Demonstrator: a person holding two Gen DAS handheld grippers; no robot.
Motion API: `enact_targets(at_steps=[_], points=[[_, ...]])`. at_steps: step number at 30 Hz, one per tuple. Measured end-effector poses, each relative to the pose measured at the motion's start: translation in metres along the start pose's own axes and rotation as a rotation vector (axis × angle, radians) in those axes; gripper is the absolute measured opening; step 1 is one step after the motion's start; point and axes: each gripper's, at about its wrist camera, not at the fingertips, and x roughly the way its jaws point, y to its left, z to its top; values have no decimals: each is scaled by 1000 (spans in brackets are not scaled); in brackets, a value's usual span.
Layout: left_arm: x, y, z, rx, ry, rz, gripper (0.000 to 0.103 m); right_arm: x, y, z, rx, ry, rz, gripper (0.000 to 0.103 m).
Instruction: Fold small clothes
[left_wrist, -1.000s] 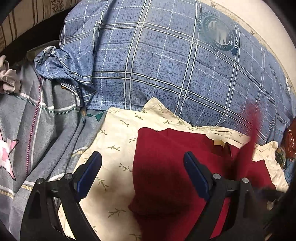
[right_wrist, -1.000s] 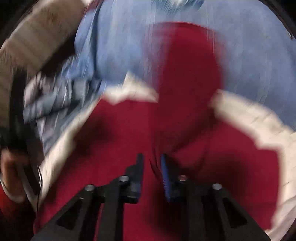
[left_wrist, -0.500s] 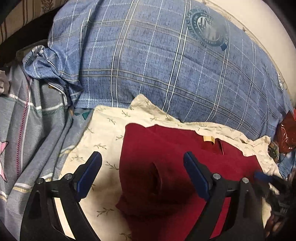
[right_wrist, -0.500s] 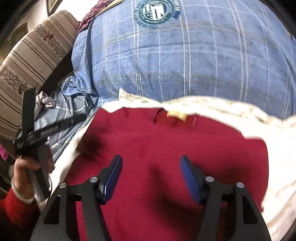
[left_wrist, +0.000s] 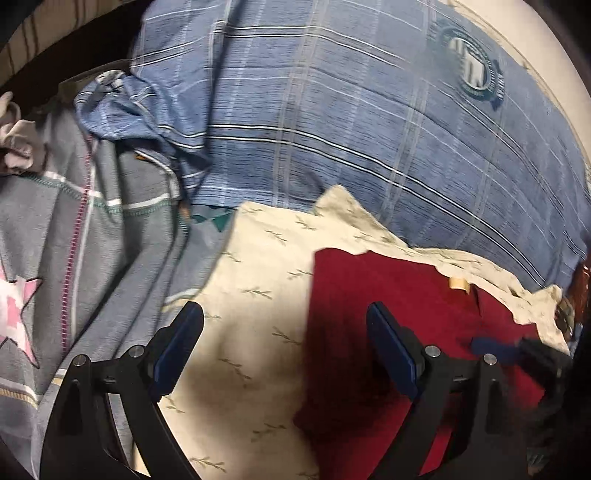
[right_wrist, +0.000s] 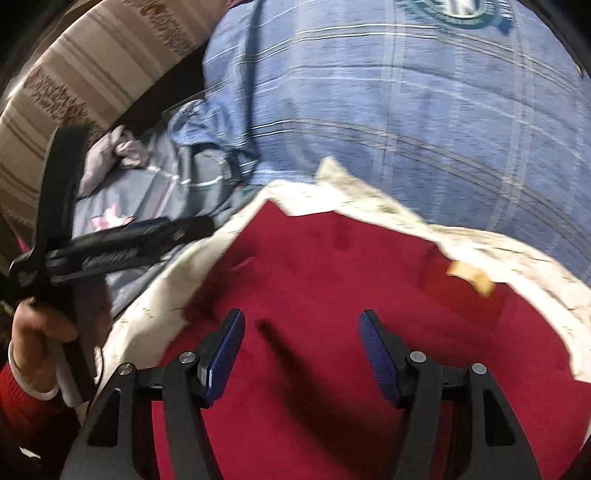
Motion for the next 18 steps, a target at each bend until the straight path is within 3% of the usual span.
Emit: enact_targets(at_steps=[2,4,7,8,9,14,16,18], points=[[1,2,-1,-3,4,1,90,14,8,-2,-17,11,-50,65],[1,2,-1,-2,6,-3,90,30,10,-6,-23,41,-47,61],[0,1,-1,3,2,-6,90,32,10,-8,-23,16,-71,35],[-1,2,0,-2,-2,-8,90,28,8,-7,-5,8,-66,14],[-2,4,1,-9,-7,-11,90,22,6,-4,12,-9,-66,11],[-12,13,6,-64,-52,-28,90,3,-1,11,128,-103,5,9],[-16,16,7,-83,-76,-32,90,16,2,12,159,-87,50,9],[-16,14,6,-79,-81,-35,90,36,6,8,175,-22,74,21]])
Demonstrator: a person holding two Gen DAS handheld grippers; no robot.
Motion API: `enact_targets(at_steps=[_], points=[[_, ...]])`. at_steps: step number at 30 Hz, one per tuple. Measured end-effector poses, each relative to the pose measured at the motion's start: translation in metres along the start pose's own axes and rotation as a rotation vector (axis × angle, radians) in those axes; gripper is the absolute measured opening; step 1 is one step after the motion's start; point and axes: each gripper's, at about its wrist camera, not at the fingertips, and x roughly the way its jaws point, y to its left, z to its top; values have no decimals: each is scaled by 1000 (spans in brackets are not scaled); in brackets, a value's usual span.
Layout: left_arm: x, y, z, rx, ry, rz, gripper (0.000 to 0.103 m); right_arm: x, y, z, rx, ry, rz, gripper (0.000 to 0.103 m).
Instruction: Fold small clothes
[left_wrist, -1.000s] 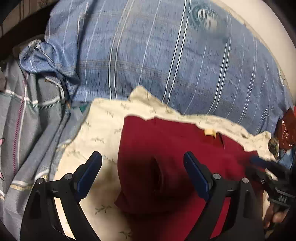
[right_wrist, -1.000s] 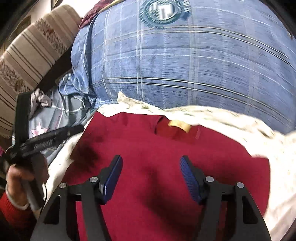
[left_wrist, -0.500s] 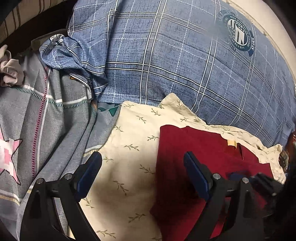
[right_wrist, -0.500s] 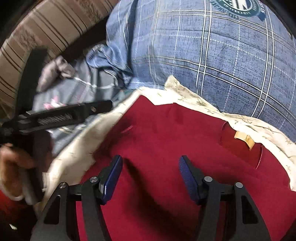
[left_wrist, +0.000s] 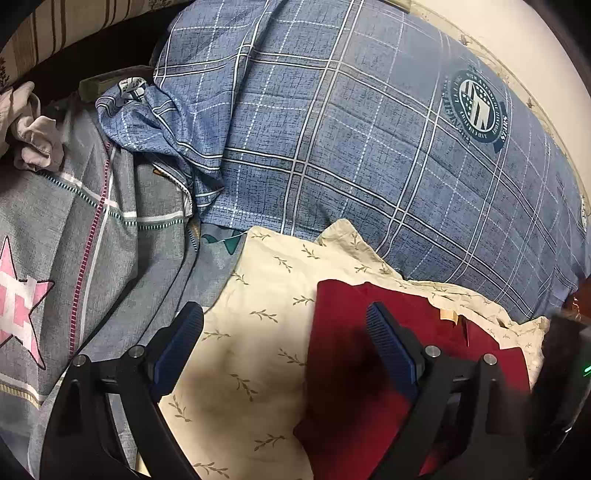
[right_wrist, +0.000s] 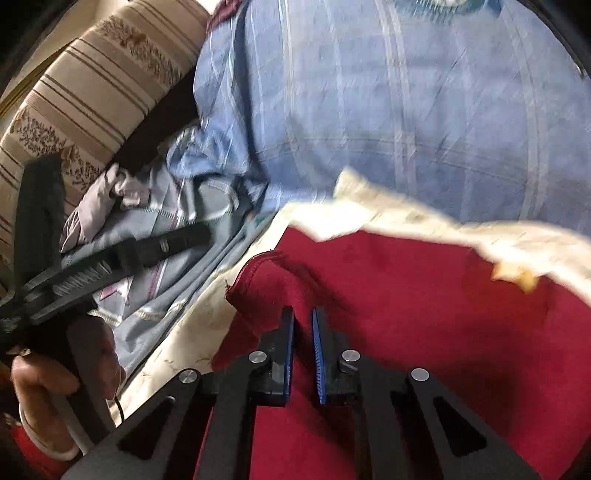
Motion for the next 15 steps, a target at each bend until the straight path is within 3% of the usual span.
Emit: enact_targets(at_steps=[2,4,6,8,13,14,15], points=[[3,-5,-2,20,13,-6,90,-2,-5,-4,25,28,1,28],[5,-13,-6,49,26,-28,90,-33,-15,-9,55,-18,-3,40],[4,-22,-9,75,23,-42,90,-82,-34,-18,74,-97,-94,70],[3,-33,-13,106,13,-55,90,-119,-56,-25,87,-136,-231,80],[14,-56,-28,174,61,-81,90,-132,-125,-38,143,-4,-389,76],[17,-59,-32,184,74,-83,90,-129,-140,-44,163,28,-433,71],[22,-63,-35,199,90,-82,90,-125,-153,-51,165,56,-493,56]])
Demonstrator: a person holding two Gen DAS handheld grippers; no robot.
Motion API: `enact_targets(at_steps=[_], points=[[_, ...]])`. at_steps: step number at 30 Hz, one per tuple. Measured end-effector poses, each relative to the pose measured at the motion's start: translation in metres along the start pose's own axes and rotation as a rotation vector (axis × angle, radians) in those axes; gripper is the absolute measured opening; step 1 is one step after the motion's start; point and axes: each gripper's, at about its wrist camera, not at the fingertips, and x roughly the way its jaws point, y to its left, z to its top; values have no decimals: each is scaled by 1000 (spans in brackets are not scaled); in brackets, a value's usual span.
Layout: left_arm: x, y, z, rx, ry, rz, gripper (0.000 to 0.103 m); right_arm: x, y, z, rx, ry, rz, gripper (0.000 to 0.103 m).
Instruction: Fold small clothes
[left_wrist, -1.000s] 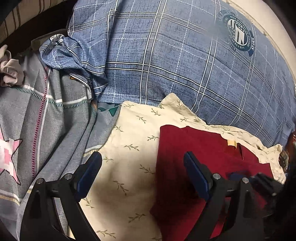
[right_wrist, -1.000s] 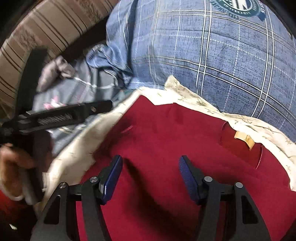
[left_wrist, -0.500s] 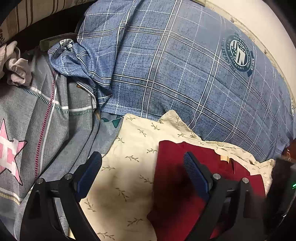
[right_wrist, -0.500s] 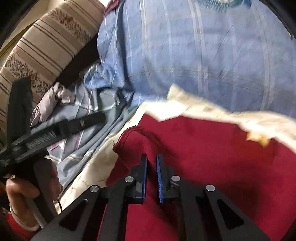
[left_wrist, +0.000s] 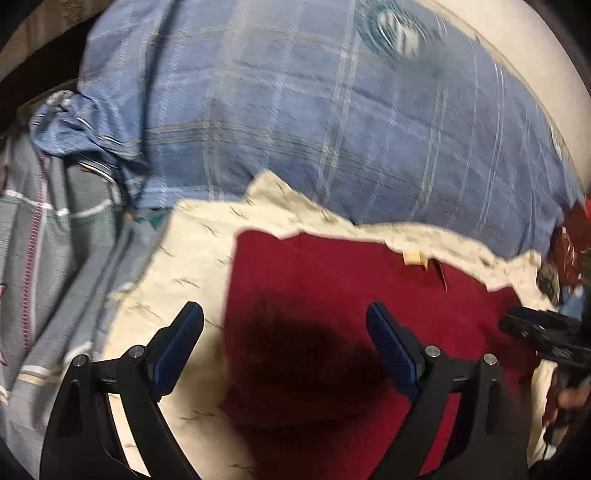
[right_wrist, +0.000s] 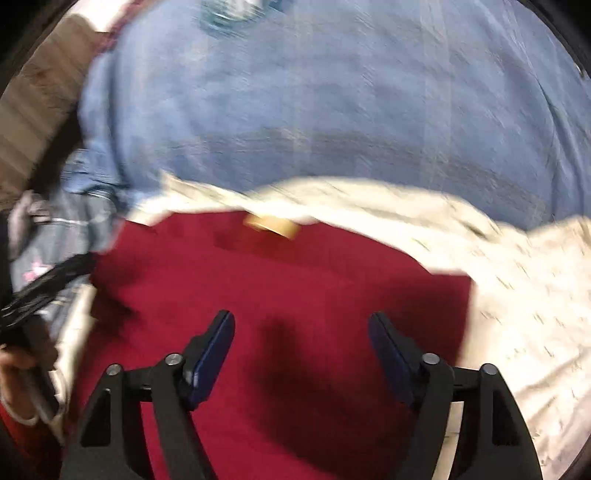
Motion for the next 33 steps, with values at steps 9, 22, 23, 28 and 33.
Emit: enact_targets(at_steps=[9,22,23,28,33], points=[[21,-22,-10,106,73,50,90,-30,-58,-26,150,-66,-57,53],[4,-14,-7,69,35,37,90,-38,-67,-60,207,-37,-26,10],[6,-15,-7,75,41,40,90,-32,-70,-64,221,-20,-10,10],[17,-12,-11,71,78,67,90,-52,-68,-57,249,-79,-29,26],[19,-13,-12,84,76,84,90,-55,-41,-29,149,-132,-4,45]])
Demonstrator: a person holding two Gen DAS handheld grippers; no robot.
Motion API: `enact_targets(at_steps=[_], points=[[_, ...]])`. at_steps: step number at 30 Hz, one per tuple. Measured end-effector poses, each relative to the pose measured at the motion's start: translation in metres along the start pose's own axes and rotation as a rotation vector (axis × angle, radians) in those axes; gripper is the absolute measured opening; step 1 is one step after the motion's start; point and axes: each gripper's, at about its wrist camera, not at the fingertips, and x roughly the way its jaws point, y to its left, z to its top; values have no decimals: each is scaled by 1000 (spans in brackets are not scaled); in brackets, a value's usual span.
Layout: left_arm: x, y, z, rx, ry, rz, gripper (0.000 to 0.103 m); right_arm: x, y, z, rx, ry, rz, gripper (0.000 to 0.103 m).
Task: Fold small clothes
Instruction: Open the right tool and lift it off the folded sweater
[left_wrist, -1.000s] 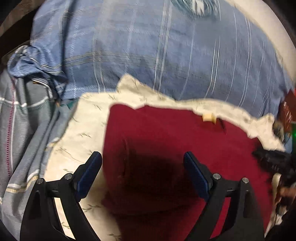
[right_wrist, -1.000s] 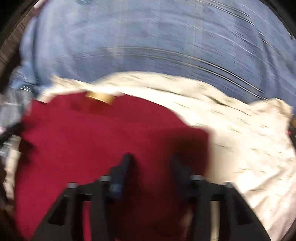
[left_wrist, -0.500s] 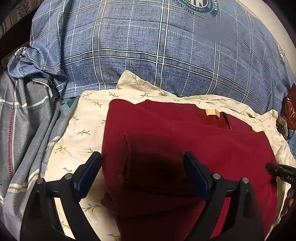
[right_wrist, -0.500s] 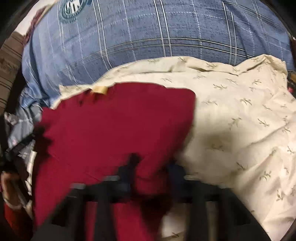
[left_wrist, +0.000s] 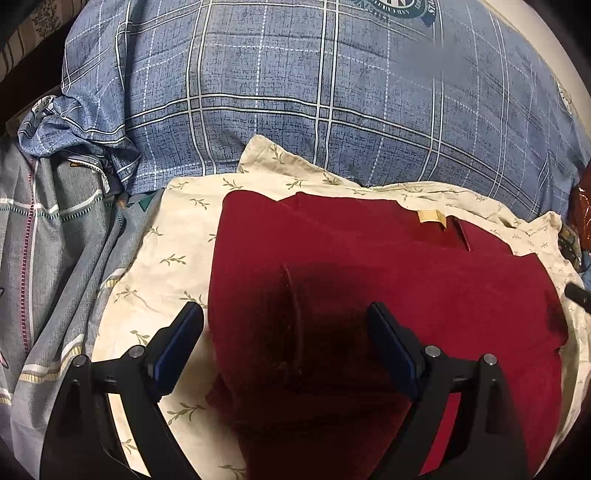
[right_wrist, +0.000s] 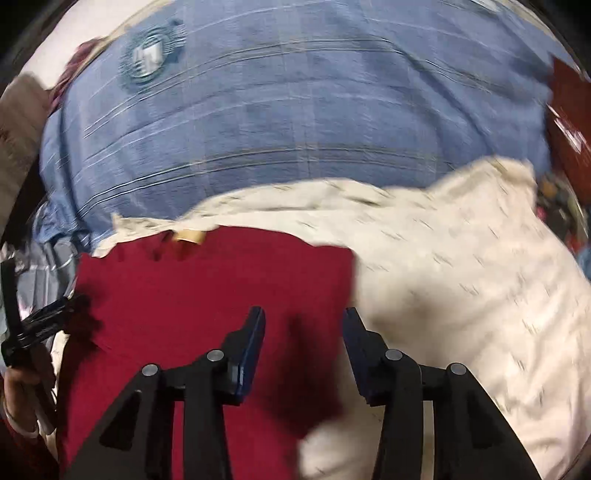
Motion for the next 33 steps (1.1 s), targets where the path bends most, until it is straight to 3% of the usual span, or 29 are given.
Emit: enact_targets(at_steps=[3,6,10,15,20,24,33], points=[[3,-1,-1,8,9,10,90,34,12,10,-21,32,-8,44],[5,-1,-1,13,8,13,90,68,9,9,-25,80,-77,42],[8,-5,-1,26,11,22,90,81,2,12,4,72,-73,42],[9,-5,-1,31,15,28,90,58,9,11,-14,76,-80,45],[10,-5,-1,28,19,28,91,19,16,-19,-39,55,-59,53],[11,-5,-1,26,21,27,91,34,10,-37,-57,100,-91,53],[-3,-4,-4,13,5,7,91,5,1,-34,23,77,-83,57]])
